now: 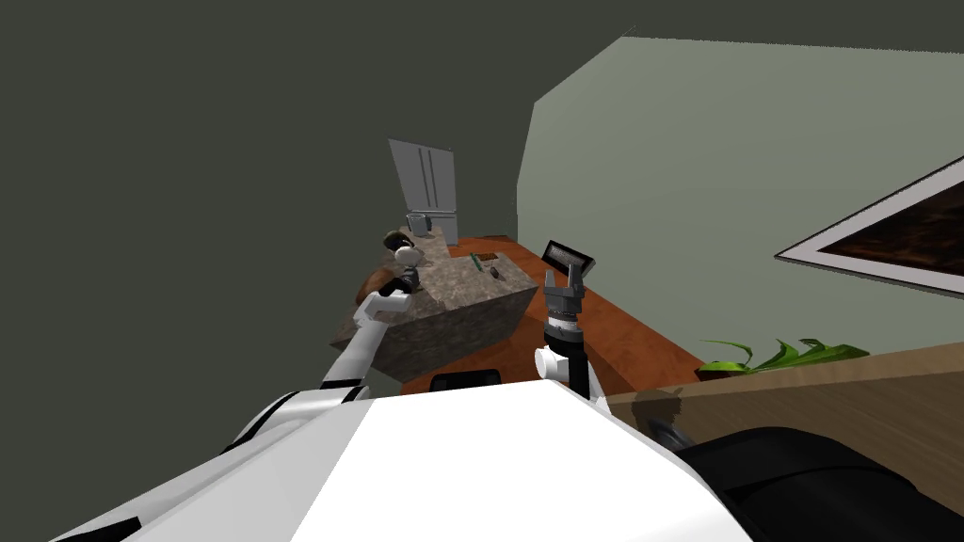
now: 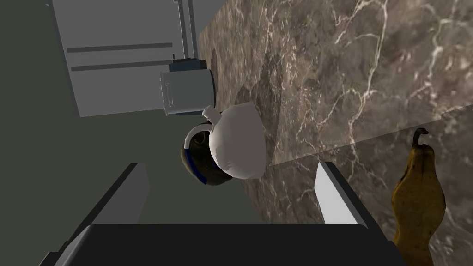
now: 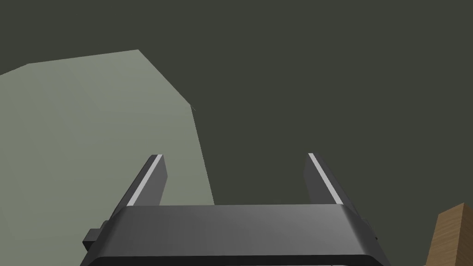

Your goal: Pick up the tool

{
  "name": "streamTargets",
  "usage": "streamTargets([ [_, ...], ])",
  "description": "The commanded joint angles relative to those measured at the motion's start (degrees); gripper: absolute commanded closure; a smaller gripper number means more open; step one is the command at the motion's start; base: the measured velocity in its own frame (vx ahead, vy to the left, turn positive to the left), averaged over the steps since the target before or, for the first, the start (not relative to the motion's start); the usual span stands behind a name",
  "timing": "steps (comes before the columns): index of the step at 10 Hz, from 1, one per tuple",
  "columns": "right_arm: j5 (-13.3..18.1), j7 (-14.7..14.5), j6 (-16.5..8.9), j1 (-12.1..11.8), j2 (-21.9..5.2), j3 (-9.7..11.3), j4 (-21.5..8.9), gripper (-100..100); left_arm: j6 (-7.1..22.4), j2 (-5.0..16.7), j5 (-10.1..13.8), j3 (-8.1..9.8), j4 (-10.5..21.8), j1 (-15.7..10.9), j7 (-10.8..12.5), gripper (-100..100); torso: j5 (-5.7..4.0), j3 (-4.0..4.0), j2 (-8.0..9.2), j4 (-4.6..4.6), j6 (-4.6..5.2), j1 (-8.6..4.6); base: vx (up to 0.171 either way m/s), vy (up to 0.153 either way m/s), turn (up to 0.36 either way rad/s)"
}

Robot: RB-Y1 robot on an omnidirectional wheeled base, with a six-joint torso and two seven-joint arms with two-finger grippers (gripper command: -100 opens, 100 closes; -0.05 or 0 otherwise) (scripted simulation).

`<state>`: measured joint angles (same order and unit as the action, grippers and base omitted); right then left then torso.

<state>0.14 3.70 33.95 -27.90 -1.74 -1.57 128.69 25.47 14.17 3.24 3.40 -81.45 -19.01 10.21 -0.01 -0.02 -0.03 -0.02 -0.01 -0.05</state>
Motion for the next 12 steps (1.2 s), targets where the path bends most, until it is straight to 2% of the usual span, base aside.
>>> streamTargets([
  [1,0.0,0.0,0.0,0.0,0.0,0.0,0.0,0,2.9,0.2,-0.1,0.8,2.9,-2.9,0.2,-100,0.0,0.0,0.0,0.0,0.0,0.0,0.005,-0.02,0.089],
  [4,0.0,0.0,0.0,0.0,0.0,0.0,0.0,0,7.8,0.6,0.1,1.51,7.8,-6.6,0.4,-100,-0.01,0.01,0.02,0.01,-0.01,-0.01,-0.001,-0.018,0.055],
  [5,0.0,0.0,0.0,0.0,0.0,0.0,0.0,0,8.4,0.6,0.1,1.51,7.8,-6.6,0.4,-100,0.0,0.01,0.02,0.0,0.0,0.0,0.001,-0.008,-0.002],
  [6,0.0,0.0,0.0,0.0,0.0,0.0,0.0,0,10.7,1.0,0.2,2.23,10.2,-9.2,0.5,-100,0.01,0.01,0.03,0.0,0.0,0.02,-0.002,-0.013,0.078],
  [7,0.0,0.0,0.0,0.0,0.0,0.0,0.0,0,11.9,1.0,0.2,2.23,11.2,-9.5,0.5,-100,0.0,0.01,0.02,0.01,-0.01,0.01,0.0,-0.014,0.056],
  [8,0.0,0.0,0.0,0.0,0.0,0.0,0.0,0,13.8,1.3,0.4,2.95,13.5,-12.2,0.5,-100,0.0,0.01,0.02,0.0,0.0,0.01,-0.001,-0.017,0.081],
  [9,0.0,0.0,0.0,0.0,0.0,0.0,0.0,0,15.4,1.3,0.4,2.95,14.6,-12.3,0.5,-100,0.0,0.01,0.02,0.01,-0.01,0.0,0.002,-0.018,0.046],
  [10,0.0,0.0,0.0,0.0,0.0,0.0,0.0,0,17.2,1.7,0.6,3.67,16.4,-14.7,0.6,-100,0.0,0.01,0.02,0.0,0.0,0.0,0.003,-0.015,0.08],
  [11,0.0,0.0,0.0,0.0,0.0,0.0,0.0,0,18.8,1.7,0.6,3.67,17.9,-15.0,0.6,-100,0.0,0.01,0.01,0.0,-0.01,0.01,0.006,-0.013,0.052],
  [12,0.0,0.0,0.0,0.0,0.0,0.0,0.0,0,18.8,1.7,0.6,3.67,17.9,-15.0,0.6,-100,0.01,0.0,0.01,0.0,-0.01,0.01,0.004,-0.007,-0.001],
])
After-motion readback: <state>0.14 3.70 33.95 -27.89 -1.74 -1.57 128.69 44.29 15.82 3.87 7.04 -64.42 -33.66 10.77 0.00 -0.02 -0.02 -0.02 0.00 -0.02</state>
